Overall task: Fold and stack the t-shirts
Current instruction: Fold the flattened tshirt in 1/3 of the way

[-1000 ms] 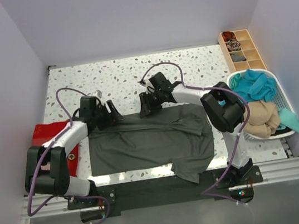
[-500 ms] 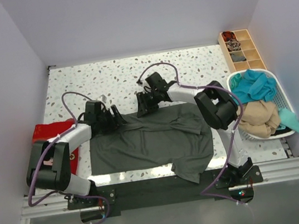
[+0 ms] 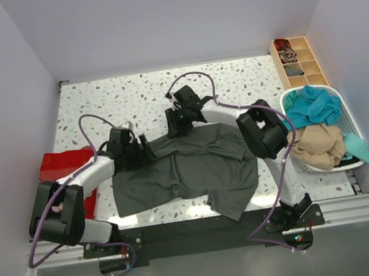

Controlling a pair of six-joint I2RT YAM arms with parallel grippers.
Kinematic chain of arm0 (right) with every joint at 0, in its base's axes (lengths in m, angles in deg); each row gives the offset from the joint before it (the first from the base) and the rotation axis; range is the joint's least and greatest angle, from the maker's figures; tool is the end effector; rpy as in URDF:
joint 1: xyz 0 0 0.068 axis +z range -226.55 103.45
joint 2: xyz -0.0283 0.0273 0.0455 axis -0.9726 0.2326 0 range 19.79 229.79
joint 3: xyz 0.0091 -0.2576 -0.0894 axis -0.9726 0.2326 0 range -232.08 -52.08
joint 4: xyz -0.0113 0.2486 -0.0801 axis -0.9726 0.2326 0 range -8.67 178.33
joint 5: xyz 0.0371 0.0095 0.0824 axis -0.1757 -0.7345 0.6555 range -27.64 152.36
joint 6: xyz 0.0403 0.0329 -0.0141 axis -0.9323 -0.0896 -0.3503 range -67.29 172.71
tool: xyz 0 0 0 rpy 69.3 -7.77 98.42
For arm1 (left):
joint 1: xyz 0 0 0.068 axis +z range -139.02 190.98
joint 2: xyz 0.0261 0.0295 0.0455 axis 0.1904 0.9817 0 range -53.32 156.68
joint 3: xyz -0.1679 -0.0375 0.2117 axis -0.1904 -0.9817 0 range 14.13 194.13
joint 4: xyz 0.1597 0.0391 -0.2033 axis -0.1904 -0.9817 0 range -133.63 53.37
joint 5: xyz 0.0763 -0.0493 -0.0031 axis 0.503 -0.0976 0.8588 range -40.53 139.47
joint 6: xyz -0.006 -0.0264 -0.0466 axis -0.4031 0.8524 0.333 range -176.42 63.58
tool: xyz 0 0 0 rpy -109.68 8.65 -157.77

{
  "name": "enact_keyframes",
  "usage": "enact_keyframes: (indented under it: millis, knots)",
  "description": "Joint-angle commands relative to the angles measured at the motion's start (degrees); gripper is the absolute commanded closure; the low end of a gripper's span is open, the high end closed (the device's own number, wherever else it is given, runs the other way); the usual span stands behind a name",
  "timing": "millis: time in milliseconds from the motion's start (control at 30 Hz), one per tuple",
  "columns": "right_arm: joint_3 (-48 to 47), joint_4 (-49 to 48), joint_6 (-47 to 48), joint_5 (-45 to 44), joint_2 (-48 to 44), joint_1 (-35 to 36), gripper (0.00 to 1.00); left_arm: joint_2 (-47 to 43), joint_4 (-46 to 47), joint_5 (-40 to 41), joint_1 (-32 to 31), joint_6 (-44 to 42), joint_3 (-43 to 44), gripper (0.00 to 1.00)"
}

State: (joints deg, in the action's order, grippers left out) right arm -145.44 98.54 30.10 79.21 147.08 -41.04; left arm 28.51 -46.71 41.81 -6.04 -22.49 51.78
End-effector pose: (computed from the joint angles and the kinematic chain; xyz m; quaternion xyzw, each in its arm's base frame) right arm 0.3884 0.2898 0.1526 -0.1532 0.9215 0.2805 0.2205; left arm 0.2509 -0.0817 0.1584 -0.1194 0.9423 -0.1891 0.2490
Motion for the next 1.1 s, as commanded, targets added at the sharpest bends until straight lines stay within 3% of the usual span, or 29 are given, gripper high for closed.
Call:
enact_keyframes:
  millis: [0, 200, 567, 867, 1067]
  knots:
    - [1.4, 7.0, 4.5, -13.5, 0.0, -1.3, 0.57, -0.1, -8.7, 7.5, 0.3, 0.3, 0.8, 0.23]
    - [4.2, 3.2, 7.3, -10.0, -2.8, -2.4, 0.51, 2.2, -7.6, 7.5, 0.5, -0.9, 3.3, 0.22]
    - [11.3, 4.1, 10.2, -11.3, -20.7, -4.2, 0.43, -3.7, -10.7, 12.3, 0.9, -4.7, 15.9, 0.19]
    - [24.0, 5.6, 7.6, -11.8, -27.8, -5.5, 0.43, 3.2, -2.9, 8.0, 1.1, -3.7, 12.5, 0.19]
    - [30.9, 2.9, 6.4, -10.5, -29.5, -11.2, 0.44, 7.3, 0.2, 8.0, 1.4, -3.5, 10.0, 0.19]
